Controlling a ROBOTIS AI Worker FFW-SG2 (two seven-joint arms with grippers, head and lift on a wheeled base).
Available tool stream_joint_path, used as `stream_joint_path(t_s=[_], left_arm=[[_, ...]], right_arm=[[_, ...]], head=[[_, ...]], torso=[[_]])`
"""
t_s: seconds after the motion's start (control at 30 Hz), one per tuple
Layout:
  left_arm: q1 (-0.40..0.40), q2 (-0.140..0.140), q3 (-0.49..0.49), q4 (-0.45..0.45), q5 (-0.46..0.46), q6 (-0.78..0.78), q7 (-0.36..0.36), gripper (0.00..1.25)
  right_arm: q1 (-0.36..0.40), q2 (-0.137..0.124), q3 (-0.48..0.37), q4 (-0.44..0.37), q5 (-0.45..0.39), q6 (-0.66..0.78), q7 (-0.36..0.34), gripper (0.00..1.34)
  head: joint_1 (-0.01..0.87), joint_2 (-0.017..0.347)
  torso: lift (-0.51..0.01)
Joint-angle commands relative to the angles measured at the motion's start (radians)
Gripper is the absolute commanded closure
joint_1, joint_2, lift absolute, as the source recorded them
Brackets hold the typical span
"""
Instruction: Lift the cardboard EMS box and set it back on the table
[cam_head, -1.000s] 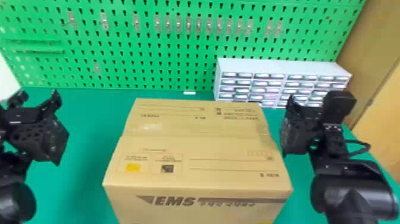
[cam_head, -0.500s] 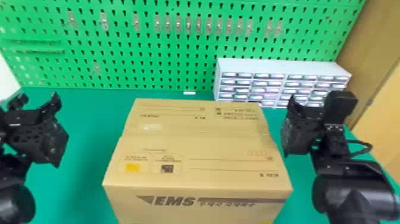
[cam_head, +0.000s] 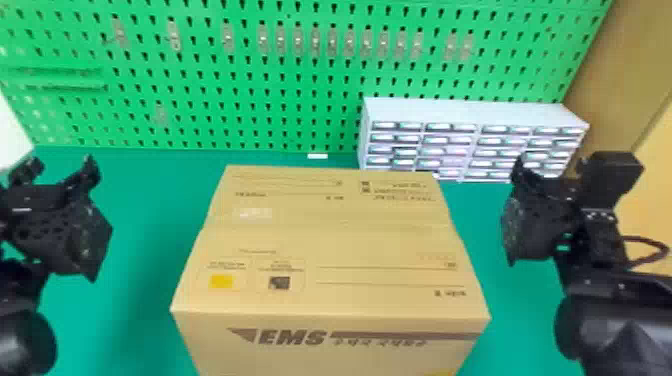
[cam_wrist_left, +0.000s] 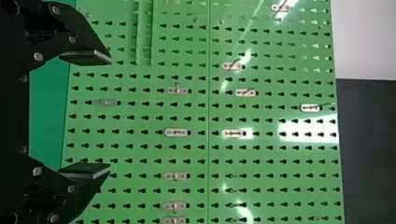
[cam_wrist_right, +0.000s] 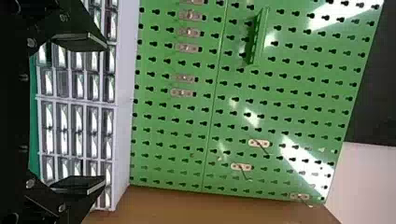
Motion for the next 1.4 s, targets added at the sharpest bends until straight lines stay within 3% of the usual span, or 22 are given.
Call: stream_joint_path(t_s=[0.0, 0.17, 1.37], left_arm=[[-0.002, 0.0, 0.001, -0.002, 0.002, 0.0, 0.0, 0.44], [0.001, 0.0, -0.001, -0.002, 0.003, 0.0, 0.0, 0.44], [0.004, 0.0, -0.012, -0.005, 0.005, 0.0, 0.0, 0.44]], right_arm=[[-0.007, 0.018, -0.005, 0.003, 0.022, -0.001, 0.0, 0.27], [-0.012, 0.039, -0.019, 0.003, 0.041, -0.003, 0.0, 0.27], [-0.012, 0.039, -0.005, 0.004, 0.042, -0.01, 0.0, 0.27]], head=[[0.678, -0.015], [0.678, -0.015], [0.678, -0.015]], torso=[[0.0], [0.0], [-0.032]])
